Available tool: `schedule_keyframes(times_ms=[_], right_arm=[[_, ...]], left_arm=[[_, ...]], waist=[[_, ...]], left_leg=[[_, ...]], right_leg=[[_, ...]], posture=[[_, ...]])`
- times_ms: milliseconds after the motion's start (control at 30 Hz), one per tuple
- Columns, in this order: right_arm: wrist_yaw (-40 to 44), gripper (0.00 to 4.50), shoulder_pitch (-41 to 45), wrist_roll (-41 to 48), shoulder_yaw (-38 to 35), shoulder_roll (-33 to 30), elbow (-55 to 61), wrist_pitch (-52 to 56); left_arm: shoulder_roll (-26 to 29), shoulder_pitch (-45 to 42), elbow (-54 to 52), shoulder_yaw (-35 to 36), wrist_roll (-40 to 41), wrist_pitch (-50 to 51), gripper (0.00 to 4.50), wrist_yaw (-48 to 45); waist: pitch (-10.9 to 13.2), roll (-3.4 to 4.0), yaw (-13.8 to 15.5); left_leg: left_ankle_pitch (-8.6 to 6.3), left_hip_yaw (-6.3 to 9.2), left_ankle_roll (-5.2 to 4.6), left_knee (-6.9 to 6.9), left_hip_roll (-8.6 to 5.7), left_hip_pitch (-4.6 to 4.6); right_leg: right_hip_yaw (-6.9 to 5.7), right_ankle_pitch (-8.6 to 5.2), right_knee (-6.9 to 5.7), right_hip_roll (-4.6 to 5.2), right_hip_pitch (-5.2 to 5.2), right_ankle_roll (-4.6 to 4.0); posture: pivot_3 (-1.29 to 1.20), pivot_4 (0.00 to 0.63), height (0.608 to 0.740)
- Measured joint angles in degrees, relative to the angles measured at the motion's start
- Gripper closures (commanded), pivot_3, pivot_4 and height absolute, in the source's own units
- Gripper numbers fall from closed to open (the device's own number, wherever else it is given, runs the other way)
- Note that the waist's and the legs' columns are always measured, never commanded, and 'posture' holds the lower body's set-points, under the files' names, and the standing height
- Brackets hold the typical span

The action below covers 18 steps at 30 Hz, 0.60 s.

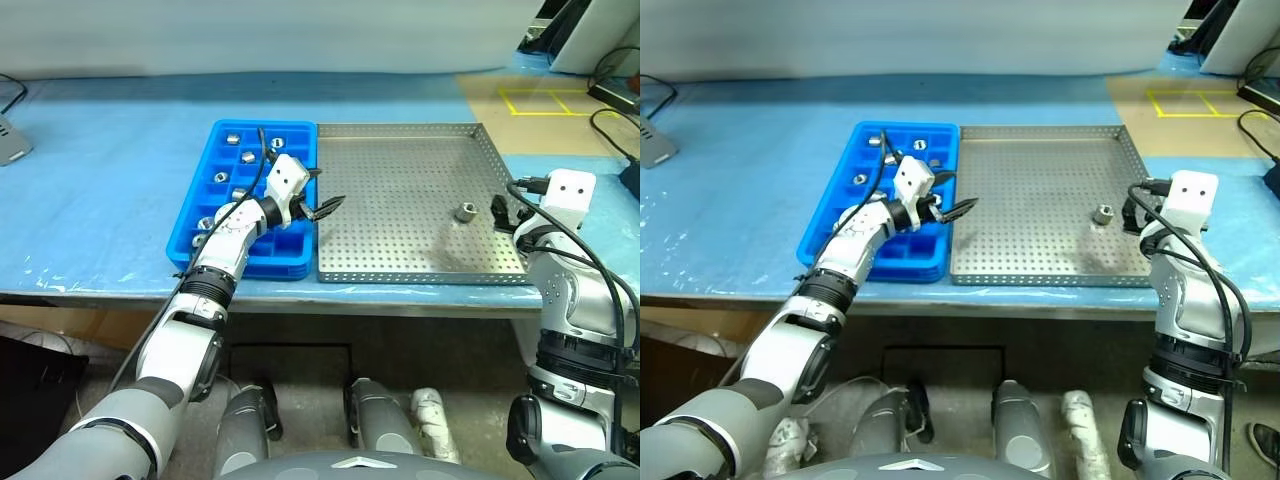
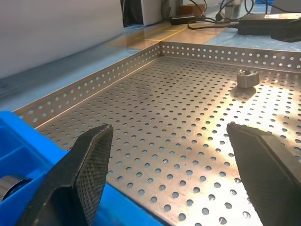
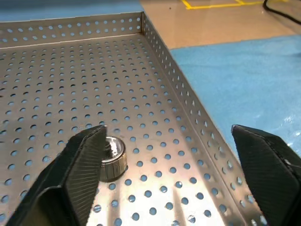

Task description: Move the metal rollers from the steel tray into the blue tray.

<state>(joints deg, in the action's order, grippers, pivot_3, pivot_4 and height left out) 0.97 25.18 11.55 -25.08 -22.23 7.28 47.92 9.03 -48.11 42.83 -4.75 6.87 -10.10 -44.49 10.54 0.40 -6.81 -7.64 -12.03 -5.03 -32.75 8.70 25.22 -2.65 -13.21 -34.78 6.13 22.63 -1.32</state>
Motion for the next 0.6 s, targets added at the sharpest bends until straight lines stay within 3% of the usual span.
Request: schedule_keyframes(times_ms=[433,600], right_arm=[[-5.2,0.02,10.9,1.2,-0.4,1.1,-12.2,3.2],[-9.6,0.02,15.2,0.3,-0.5,4.3,-17.3,4.9]], left_arm=[[0.8,1.6,-0.5,0.6,-0.4,-0.9,0.43,1.1],[1.1,2.5,-1.9,0.6,-0.4,-0.7,0.43,1.3]], waist=[[0.0,0.01,-0.2],[0.0,0.01,-0.2]], left_leg=[[-0.16,0.00,-0.23,-0.26,-0.07,0.01],[-0.16,0.00,-0.22,-0.25,-0.04,0.01]], right_leg=[[-0.06,0.00,0.05,0.07,-0.21,-0.01],[-0.08,0.00,0.04,0.07,-0.20,-0.01]], posture=[[-0.48,0.150,0.740],[-0.46,0.150,0.740]])
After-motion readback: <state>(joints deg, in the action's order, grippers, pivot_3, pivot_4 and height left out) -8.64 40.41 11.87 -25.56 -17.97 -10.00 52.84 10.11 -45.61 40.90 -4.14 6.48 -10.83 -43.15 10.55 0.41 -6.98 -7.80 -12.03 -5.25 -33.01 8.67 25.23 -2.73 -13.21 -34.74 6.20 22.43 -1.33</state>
